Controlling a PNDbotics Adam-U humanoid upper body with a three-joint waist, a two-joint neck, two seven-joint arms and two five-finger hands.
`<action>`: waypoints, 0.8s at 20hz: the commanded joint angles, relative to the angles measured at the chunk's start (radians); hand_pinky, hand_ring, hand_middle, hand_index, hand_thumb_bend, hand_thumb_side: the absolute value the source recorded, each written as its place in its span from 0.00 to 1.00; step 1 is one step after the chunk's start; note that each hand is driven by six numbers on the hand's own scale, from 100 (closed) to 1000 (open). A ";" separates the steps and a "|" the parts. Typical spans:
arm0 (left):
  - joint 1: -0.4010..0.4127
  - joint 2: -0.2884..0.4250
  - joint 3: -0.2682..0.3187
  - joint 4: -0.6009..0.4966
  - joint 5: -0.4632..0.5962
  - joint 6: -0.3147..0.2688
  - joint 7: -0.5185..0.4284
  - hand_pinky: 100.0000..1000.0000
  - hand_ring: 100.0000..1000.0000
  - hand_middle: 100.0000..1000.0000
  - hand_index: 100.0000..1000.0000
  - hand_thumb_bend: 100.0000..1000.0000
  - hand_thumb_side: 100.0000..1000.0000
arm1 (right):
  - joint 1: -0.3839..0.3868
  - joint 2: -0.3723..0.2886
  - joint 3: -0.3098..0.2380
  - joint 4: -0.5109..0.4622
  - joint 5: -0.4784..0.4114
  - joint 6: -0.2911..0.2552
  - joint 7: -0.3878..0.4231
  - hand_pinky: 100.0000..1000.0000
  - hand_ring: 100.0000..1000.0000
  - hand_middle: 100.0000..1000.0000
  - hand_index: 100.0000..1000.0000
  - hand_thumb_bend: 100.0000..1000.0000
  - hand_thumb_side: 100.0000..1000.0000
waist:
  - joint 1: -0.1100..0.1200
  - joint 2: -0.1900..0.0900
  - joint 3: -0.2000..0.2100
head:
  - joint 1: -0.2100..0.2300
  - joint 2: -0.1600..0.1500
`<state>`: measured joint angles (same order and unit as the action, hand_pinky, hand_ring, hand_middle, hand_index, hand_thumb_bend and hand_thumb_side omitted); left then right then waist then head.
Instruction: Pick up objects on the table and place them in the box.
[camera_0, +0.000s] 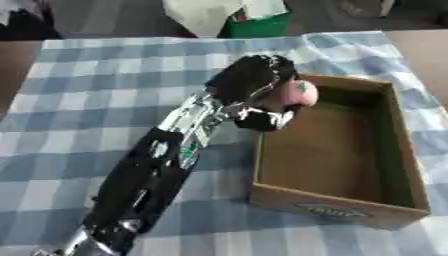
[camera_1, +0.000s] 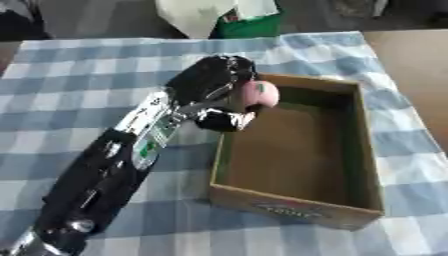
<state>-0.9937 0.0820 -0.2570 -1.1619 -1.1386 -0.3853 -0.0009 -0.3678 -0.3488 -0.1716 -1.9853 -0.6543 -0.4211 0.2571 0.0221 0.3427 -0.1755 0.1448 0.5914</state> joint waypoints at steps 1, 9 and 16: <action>-0.021 -0.020 0.015 0.004 -0.049 -0.028 0.021 0.19 0.41 0.46 0.63 0.00 0.29 | -0.017 -0.017 0.000 -0.015 -0.015 0.003 0.012 0.82 0.81 0.60 0.91 0.00 1.00 | -0.003 -0.014 -0.010 | 0.015 -0.016; -0.061 -0.035 0.050 0.048 -0.243 -0.176 -0.042 0.19 0.44 0.45 0.65 0.00 0.29 | -0.054 -0.024 0.000 -0.015 -0.045 0.002 0.007 0.82 0.81 0.61 0.90 0.00 1.00 | 0.007 -0.010 -0.053 | 0.051 -0.020; -0.053 -0.053 0.071 0.108 -0.238 -0.262 -0.246 0.30 0.56 0.57 0.72 0.00 0.47 | -0.066 -0.017 0.006 -0.015 -0.053 0.021 0.002 0.82 0.81 0.60 0.91 0.00 1.00 | 0.014 -0.006 -0.065 | 0.055 -0.017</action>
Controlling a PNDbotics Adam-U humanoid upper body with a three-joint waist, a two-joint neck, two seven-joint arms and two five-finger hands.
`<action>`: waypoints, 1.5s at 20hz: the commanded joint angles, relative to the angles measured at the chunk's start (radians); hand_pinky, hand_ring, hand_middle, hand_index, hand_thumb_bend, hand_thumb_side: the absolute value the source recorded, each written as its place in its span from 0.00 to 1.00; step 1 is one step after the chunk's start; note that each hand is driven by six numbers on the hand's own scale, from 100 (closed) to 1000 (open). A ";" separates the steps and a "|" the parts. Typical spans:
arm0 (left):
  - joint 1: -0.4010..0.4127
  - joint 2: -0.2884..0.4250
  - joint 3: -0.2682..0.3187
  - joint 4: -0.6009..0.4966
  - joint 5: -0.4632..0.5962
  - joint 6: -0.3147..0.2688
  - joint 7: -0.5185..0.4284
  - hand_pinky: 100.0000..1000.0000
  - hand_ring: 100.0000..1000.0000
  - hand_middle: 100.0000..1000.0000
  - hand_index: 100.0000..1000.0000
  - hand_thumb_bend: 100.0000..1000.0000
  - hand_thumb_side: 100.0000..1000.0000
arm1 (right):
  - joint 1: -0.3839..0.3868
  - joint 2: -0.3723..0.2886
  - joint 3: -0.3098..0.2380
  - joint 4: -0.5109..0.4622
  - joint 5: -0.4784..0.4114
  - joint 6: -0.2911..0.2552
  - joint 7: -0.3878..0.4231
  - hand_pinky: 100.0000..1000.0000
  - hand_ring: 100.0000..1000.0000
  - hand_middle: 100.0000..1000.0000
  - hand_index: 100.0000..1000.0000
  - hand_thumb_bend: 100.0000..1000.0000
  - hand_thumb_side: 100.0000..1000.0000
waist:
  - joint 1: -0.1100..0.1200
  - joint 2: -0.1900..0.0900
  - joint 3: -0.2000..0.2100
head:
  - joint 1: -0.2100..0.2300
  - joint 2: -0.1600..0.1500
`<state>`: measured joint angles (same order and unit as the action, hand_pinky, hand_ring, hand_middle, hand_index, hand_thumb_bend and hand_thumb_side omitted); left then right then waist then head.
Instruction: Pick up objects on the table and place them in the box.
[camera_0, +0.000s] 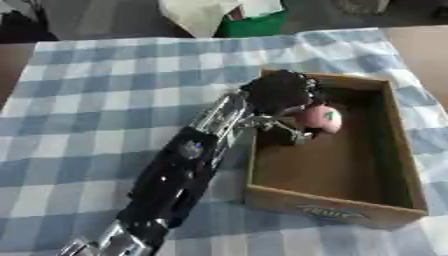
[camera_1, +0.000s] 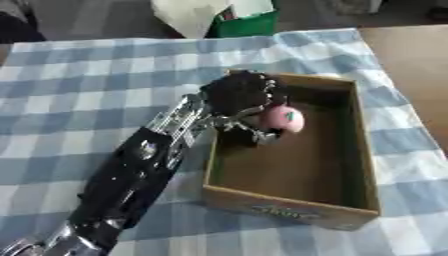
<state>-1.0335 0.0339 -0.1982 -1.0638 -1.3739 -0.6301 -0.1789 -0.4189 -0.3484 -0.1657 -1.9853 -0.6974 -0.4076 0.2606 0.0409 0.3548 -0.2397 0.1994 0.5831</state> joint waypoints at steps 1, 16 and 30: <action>-0.012 -0.004 0.015 0.010 -0.007 -0.014 -0.099 0.33 0.60 0.61 0.75 0.00 0.50 | -0.016 -0.017 0.000 -0.015 -0.011 0.010 -0.002 0.82 0.81 0.60 0.91 0.00 1.00 | -0.005 -0.018 0.000 | -0.002 -0.009; -0.012 0.006 0.042 -0.073 -0.077 0.116 -0.034 0.47 0.77 0.79 0.93 1.00 0.83 | -0.011 -0.008 0.003 -0.015 0.000 0.019 0.001 0.82 0.81 0.60 0.91 0.00 1.00 | -0.010 -0.017 0.004 | -0.008 -0.010; 0.033 0.037 0.102 -0.187 0.330 0.344 0.307 0.39 0.63 0.62 0.77 0.97 0.85 | 0.012 -0.038 -0.021 -0.015 -0.027 -0.043 -0.022 0.81 0.80 0.61 0.90 0.00 1.00 | -0.015 -0.033 0.027 | -0.037 0.014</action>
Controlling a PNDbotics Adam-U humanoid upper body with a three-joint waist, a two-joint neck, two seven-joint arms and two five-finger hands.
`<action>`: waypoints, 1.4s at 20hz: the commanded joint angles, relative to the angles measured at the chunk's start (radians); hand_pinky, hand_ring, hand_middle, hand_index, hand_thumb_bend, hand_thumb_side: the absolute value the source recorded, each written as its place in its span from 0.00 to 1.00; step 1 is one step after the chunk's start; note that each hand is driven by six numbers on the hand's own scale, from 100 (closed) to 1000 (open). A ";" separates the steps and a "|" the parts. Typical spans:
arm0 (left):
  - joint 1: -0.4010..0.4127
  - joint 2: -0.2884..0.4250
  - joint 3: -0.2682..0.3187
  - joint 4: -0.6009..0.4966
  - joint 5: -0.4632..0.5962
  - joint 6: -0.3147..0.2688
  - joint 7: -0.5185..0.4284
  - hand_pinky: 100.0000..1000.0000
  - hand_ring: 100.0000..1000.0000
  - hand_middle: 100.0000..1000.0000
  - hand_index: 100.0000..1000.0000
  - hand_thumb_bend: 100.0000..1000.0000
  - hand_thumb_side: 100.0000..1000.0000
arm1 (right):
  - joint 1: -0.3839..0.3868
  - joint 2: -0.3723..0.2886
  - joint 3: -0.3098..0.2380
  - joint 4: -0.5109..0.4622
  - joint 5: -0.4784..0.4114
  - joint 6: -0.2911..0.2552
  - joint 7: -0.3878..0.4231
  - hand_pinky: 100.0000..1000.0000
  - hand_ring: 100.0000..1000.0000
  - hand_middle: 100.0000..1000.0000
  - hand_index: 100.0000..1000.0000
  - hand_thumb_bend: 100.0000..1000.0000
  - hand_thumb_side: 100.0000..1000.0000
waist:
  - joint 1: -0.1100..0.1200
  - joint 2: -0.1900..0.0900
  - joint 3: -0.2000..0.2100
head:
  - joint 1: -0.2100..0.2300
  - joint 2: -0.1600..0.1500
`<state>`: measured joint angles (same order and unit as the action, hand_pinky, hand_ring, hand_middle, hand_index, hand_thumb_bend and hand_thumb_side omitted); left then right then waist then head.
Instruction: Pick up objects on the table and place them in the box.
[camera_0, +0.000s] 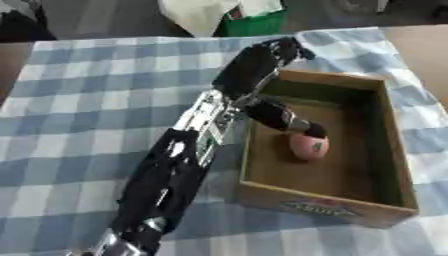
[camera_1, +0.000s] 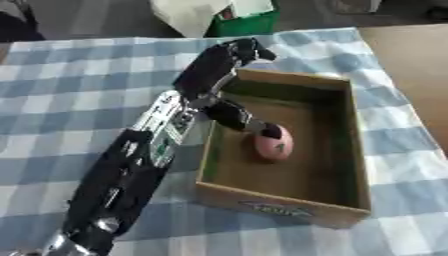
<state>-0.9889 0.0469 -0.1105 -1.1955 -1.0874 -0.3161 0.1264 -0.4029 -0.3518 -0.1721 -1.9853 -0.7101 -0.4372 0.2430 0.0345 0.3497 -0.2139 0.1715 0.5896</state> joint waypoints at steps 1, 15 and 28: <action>-0.006 0.031 0.020 -0.077 0.057 0.043 -0.005 0.39 0.62 0.62 0.76 0.97 0.86 | 0.000 -0.037 -0.019 -0.015 -0.013 -0.015 -0.008 0.81 0.80 0.61 0.90 0.00 1.00 | -0.008 -0.030 0.006 | -0.014 0.010; 0.188 0.241 0.142 -0.559 0.549 0.277 0.058 0.37 0.56 0.57 0.74 0.77 0.88 | 0.062 -0.055 -0.054 -0.015 0.052 -0.023 -0.060 0.81 0.80 0.61 0.90 0.00 1.00 | -0.007 -0.061 0.106 | -0.121 0.037; 0.473 0.391 0.308 -0.802 1.077 0.326 0.434 0.26 0.46 0.49 0.65 0.30 0.64 | 0.095 -0.043 -0.076 -0.015 0.117 -0.029 -0.089 0.82 0.81 0.60 0.90 0.00 1.00 | -0.010 -0.048 0.150 | -0.147 0.026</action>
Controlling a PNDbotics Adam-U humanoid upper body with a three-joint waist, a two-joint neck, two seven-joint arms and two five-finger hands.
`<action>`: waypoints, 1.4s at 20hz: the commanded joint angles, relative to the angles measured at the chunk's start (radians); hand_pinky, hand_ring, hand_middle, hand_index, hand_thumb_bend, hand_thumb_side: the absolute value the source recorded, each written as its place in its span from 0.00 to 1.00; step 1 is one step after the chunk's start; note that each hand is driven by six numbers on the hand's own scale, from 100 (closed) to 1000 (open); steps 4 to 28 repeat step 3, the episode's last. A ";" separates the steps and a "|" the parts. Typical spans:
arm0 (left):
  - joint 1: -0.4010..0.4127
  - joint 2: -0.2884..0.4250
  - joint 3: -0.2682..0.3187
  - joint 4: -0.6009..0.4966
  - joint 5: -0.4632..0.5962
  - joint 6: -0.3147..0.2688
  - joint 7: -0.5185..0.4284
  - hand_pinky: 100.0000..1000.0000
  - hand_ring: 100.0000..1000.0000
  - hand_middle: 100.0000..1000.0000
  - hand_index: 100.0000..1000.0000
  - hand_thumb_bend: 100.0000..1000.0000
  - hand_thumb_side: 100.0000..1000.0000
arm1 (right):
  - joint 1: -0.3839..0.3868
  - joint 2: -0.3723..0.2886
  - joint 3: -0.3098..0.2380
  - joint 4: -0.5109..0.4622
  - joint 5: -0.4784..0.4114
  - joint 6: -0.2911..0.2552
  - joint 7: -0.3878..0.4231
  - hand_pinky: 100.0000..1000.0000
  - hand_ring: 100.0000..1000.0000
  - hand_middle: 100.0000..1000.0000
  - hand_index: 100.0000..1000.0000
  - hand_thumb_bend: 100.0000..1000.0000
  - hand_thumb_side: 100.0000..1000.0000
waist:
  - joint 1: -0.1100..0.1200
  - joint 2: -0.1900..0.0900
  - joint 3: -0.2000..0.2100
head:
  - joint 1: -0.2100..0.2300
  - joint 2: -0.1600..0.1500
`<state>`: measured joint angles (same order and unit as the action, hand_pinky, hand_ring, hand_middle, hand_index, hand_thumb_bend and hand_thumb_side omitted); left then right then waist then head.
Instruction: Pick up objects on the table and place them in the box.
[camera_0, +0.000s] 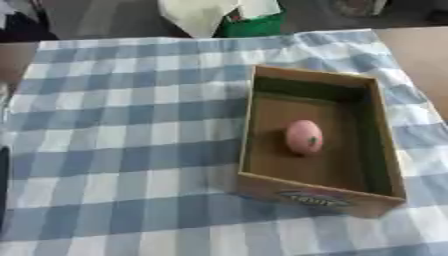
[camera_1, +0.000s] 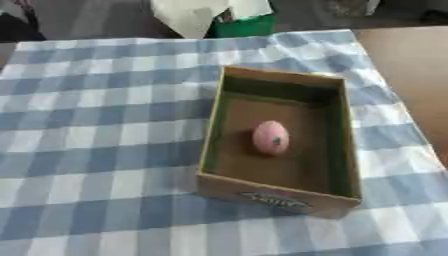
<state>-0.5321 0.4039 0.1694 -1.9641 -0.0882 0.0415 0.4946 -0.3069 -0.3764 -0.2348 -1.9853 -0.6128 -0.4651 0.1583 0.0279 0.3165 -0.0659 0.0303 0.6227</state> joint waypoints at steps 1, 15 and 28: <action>0.034 0.028 0.036 -0.035 0.115 -0.052 0.085 0.28 0.46 0.49 0.66 0.28 0.64 | 0.003 -0.014 -0.015 -0.015 0.028 0.000 -0.006 0.82 0.81 0.60 0.91 0.00 1.00 | -0.004 -0.013 0.005 | -0.006 -0.006; 0.063 0.014 0.053 -0.036 0.166 -0.096 0.106 0.30 0.47 0.50 0.67 0.27 0.64 | 0.010 -0.007 -0.018 -0.015 0.044 0.002 -0.009 0.83 0.81 0.60 0.91 0.00 1.00 | -0.004 -0.009 0.009 | -0.005 -0.006; 0.063 0.014 0.053 -0.036 0.166 -0.096 0.106 0.30 0.47 0.50 0.67 0.27 0.64 | 0.010 -0.007 -0.018 -0.015 0.044 0.002 -0.009 0.83 0.81 0.60 0.91 0.00 1.00 | -0.004 -0.009 0.009 | -0.005 -0.006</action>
